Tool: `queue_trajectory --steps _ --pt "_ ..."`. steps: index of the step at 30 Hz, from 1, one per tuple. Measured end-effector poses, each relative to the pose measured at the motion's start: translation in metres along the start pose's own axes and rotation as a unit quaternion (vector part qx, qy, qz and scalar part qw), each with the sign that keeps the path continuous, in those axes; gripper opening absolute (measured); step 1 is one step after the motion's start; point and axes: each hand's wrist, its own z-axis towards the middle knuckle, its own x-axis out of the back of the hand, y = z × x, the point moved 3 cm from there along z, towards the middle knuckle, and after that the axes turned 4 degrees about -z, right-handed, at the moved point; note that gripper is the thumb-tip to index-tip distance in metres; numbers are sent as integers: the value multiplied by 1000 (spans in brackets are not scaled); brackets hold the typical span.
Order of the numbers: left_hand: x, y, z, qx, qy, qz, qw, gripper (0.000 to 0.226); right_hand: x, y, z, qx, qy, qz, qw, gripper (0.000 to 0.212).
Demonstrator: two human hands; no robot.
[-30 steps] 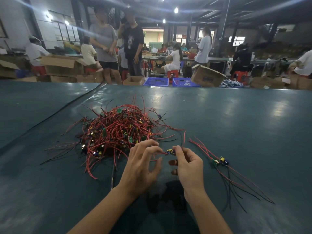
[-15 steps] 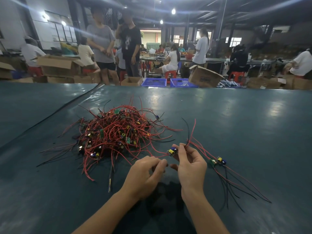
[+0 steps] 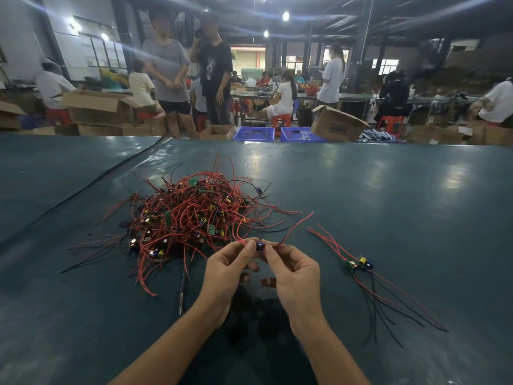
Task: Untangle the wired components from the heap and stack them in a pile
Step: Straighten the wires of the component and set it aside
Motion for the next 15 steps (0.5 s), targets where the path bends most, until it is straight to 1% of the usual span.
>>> queue_trajectory --steps 2,5,7,11,13,15 --pt "1 -1 0 15 -6 -19 1000 29 1 0 0 -8 7 6 1000 10" --pt "0 -3 1 56 -34 -52 997 40 3 -1 1 -20 13 15 1000 9" --pt "0 -4 2 75 -40 -44 995 44 2 -1 0 -25 5 29 999 11" --pt "-2 -6 1 75 -46 -22 996 38 -1 -1 -2 -23 -1 29 999 17" --pt "-4 -6 1 68 -55 -12 996 37 2 3 0 -38 23 25 999 19" --pt "-5 -6 0 60 -71 15 996 37 5 8 3 -76 53 43 995 19"
